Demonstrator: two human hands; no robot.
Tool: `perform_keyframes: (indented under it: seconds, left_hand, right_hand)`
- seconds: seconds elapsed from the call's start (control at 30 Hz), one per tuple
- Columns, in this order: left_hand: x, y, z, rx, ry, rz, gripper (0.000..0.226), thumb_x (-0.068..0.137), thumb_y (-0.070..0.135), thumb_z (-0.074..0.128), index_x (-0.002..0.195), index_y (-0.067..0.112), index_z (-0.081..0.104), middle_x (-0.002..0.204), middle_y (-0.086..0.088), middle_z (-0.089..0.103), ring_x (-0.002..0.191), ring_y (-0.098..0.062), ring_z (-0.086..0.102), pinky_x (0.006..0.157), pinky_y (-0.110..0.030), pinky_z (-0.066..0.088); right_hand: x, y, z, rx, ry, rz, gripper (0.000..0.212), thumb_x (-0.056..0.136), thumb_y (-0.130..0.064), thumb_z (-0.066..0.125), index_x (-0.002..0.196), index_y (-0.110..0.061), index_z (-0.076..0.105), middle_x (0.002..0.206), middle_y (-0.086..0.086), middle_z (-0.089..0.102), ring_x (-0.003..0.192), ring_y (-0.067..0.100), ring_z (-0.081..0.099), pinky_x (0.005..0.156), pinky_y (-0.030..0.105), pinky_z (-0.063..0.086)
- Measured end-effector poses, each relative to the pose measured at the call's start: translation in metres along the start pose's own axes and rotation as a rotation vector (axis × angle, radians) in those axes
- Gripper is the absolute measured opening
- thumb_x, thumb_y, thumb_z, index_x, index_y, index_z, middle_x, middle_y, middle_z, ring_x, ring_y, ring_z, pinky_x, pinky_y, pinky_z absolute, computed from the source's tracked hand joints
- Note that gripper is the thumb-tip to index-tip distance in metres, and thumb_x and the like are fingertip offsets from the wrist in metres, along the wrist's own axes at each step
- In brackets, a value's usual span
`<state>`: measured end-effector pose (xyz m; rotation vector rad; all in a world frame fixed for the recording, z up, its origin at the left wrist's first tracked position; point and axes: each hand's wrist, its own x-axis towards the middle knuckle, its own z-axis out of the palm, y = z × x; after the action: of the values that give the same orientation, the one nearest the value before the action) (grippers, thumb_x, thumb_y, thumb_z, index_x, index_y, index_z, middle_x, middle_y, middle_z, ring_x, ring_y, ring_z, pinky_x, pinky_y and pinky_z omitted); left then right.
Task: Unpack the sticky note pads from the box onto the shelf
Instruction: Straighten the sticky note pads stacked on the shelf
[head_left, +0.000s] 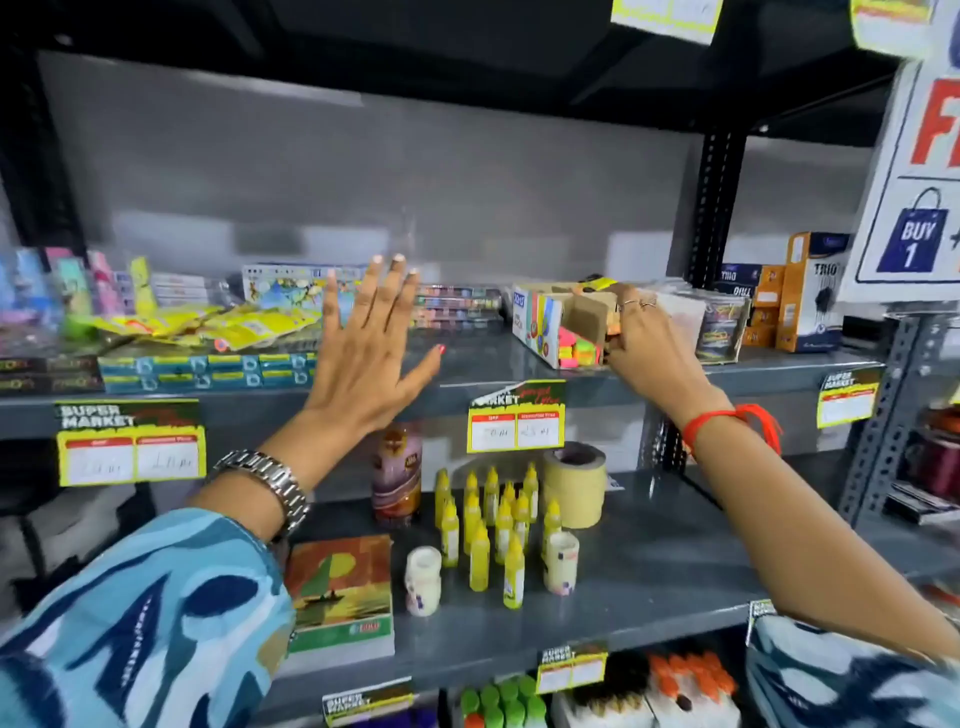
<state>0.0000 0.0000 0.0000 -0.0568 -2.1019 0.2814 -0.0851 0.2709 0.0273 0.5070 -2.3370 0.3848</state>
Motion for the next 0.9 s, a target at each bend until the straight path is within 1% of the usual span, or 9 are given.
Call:
perform_keyframes:
  seconds: [0.1, 0.17, 0.23, 0.37, 0.5, 0.63, 0.77, 0.83, 0.9]
  left_hand:
    - [-0.017, -0.016, 0.001, 0.062, -0.017, -0.063, 0.080, 0.090, 0.057, 0.024, 0.150, 0.004, 0.024, 0.156, -0.014, 0.023, 0.145, -0.028, 0.016, 0.114, -0.045, -0.014]
    - [-0.028, -0.026, 0.004, 0.091, -0.012, -0.109, 0.080, 0.090, 0.057, 0.024, 0.149, 0.003, 0.026, 0.155, -0.015, 0.025, 0.145, -0.029, 0.017, 0.114, -0.050, -0.009]
    - [-0.035, -0.032, 0.005, 0.103, -0.019, -0.150, 0.078, 0.091, 0.056, 0.024, 0.147, 0.001, 0.028, 0.154, -0.015, 0.027, 0.144, -0.029, 0.017, 0.115, -0.051, -0.006]
    - [-0.047, -0.043, 0.006, 0.132, -0.025, -0.166, 0.077, 0.092, 0.054, 0.024, 0.148, 0.001, 0.026, 0.155, -0.015, 0.026, 0.145, -0.027, 0.015, 0.114, -0.041, -0.017]
    - [-0.053, -0.044, 0.009, 0.109, 0.031, -0.172, 0.073, 0.093, 0.051, 0.026, 0.147, 0.002, 0.029, 0.154, -0.014, 0.029, 0.144, -0.027, 0.019, 0.117, -0.045, -0.005]
    - [-0.059, -0.045, 0.014, 0.108, 0.094, -0.179, 0.067, 0.095, 0.048, 0.029, 0.143, 0.002, 0.038, 0.148, -0.015, 0.040, 0.141, -0.029, 0.026, 0.118, -0.047, 0.003]
    - [-0.062, -0.047, 0.018, 0.114, 0.155, -0.171, 0.063, 0.097, 0.046, 0.028, 0.139, 0.002, 0.044, 0.143, -0.014, 0.047, 0.135, -0.030, 0.036, 0.117, -0.047, 0.012]
    - [-0.063, -0.045, 0.020, 0.112, 0.173, -0.186, 0.062, 0.096, 0.045, 0.032, 0.140, 0.003, 0.044, 0.143, -0.013, 0.046, 0.135, -0.029, 0.037, 0.117, -0.048, 0.014]
    - [-0.063, -0.044, 0.022, 0.118, 0.184, -0.210, 0.062, 0.094, 0.044, 0.035, 0.140, 0.003, 0.045, 0.145, -0.012, 0.045, 0.136, -0.028, 0.037, 0.116, -0.049, 0.015]
  right_hand:
    - [0.001, 0.008, 0.005, -0.131, -0.076, -0.001, 0.034, 0.081, 0.003, 0.050, 0.115, 0.005, 0.053, 0.105, 0.030, 0.063, 0.098, 0.045, 0.060, 0.079, 0.045, 0.050]
    - [0.001, 0.010, 0.004, -0.189, -0.066, -0.016, 0.025, 0.082, 0.003, 0.050, 0.105, 0.004, 0.059, 0.102, 0.030, 0.066, 0.095, 0.044, 0.062, 0.076, 0.045, 0.051]
    - [0.002, 0.011, 0.005, -0.226, -0.002, -0.046, 0.023, 0.081, 0.005, 0.052, 0.101, 0.004, 0.064, 0.096, 0.030, 0.068, 0.091, 0.044, 0.063, 0.074, 0.046, 0.053]
    - [0.000, 0.016, 0.004, -0.236, 0.116, -0.039, 0.019, 0.079, 0.001, 0.059, 0.095, -0.001, 0.070, 0.086, 0.026, 0.070, 0.082, 0.043, 0.065, 0.067, 0.044, 0.054]
    - [-0.001, 0.020, -0.002, -0.166, 0.217, 0.035, 0.019, 0.082, -0.009, 0.061, 0.099, -0.003, 0.069, 0.088, 0.027, 0.070, 0.083, 0.044, 0.063, 0.066, 0.041, 0.051]
    - [0.005, 0.003, -0.006, -0.080, 0.485, 0.062, 0.025, 0.090, -0.018, 0.054, 0.105, -0.003, 0.067, 0.085, 0.028, 0.069, 0.080, 0.043, 0.063, 0.064, 0.043, 0.049]
    - [0.015, -0.045, 0.002, 0.008, 0.737, -0.228, 0.024, 0.086, -0.010, 0.055, 0.105, -0.010, 0.069, 0.081, 0.015, 0.073, 0.076, 0.035, 0.066, 0.057, 0.038, 0.055]
    - [0.019, -0.078, 0.010, 0.057, 0.654, -0.375, 0.028, 0.088, -0.011, 0.053, 0.110, -0.018, 0.068, 0.087, 0.006, 0.075, 0.079, 0.029, 0.067, 0.061, 0.036, 0.056]
    - [0.024, -0.109, 0.021, 0.067, 0.500, -0.450, 0.019, 0.082, -0.009, 0.059, 0.097, -0.013, 0.070, 0.078, 0.012, 0.073, 0.073, 0.032, 0.068, 0.055, 0.035, 0.056]
